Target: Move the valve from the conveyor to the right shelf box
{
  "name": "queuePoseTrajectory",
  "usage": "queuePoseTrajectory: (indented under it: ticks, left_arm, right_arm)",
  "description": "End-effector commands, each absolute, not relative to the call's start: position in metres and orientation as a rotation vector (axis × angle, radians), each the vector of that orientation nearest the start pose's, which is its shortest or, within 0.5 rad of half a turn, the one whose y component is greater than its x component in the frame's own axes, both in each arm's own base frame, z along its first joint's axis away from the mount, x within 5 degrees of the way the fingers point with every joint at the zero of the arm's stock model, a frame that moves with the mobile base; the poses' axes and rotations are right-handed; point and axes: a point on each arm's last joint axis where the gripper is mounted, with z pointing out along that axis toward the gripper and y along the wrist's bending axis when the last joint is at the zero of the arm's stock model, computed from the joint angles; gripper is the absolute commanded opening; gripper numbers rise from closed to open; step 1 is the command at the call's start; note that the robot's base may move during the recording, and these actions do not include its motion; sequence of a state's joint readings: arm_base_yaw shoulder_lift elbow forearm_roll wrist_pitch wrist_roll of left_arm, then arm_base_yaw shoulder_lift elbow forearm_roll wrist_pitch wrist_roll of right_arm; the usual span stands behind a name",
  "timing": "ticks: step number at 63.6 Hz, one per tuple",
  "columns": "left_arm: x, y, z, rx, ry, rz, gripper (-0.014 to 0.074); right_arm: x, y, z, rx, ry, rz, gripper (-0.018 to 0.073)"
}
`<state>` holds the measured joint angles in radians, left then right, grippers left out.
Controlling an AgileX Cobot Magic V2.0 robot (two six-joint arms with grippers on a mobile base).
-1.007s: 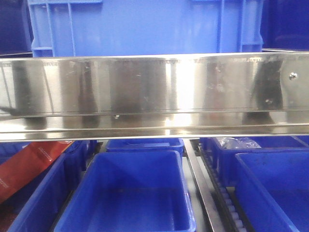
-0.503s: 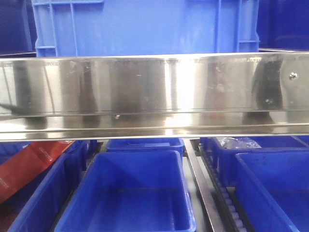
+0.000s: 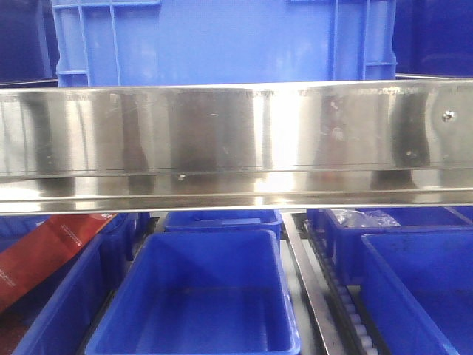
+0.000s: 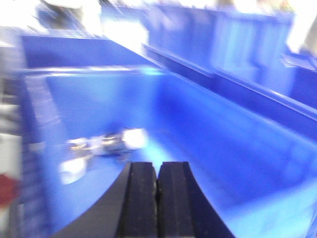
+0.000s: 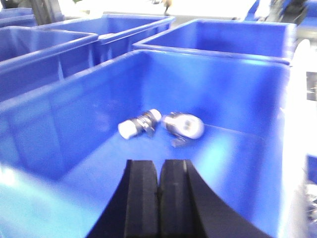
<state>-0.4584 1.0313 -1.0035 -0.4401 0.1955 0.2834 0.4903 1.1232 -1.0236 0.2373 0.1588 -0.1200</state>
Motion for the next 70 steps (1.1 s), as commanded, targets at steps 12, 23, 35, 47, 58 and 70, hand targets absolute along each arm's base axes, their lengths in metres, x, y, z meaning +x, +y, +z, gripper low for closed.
queuePoseTrajectory:
  ticks: [12, 23, 35, 47, 58, 70]
  left_arm:
    - [0.127, -0.069, 0.358, 0.264, 1.625, -0.537, -0.0111]
    - [0.089, -0.049, 0.331, 0.254, 1.566, -0.550, -0.0111]
    - [0.063, -0.037, 0.317, 0.246, 1.483, -0.565, -0.0111]
    - [0.049, -0.029, 0.322, 0.236, 1.402, -0.577, -0.0111]
    - [0.046, -0.028, 0.323, 0.234, 1.386, -0.579, -0.0111]
    - [0.046, -0.028, 0.323, 0.234, 1.386, -0.579, -0.0111]
  right_arm:
    - [0.164, 0.089, 0.358, -0.329, 1.667, 0.459, -0.0167]
    - [0.128, 0.070, 0.348, -0.319, 1.608, 0.471, -0.0167]
    - [0.099, 0.054, 0.363, -0.293, 1.476, 0.492, -0.0167]
    - [0.083, 0.045, 0.371, -0.277, 1.397, 0.504, -0.0167]
    - [0.080, 0.044, 0.372, -0.275, 1.384, 0.506, -0.0167]
    - [0.078, 0.040, 0.369, -0.330, 1.354, 0.396, -0.0167]
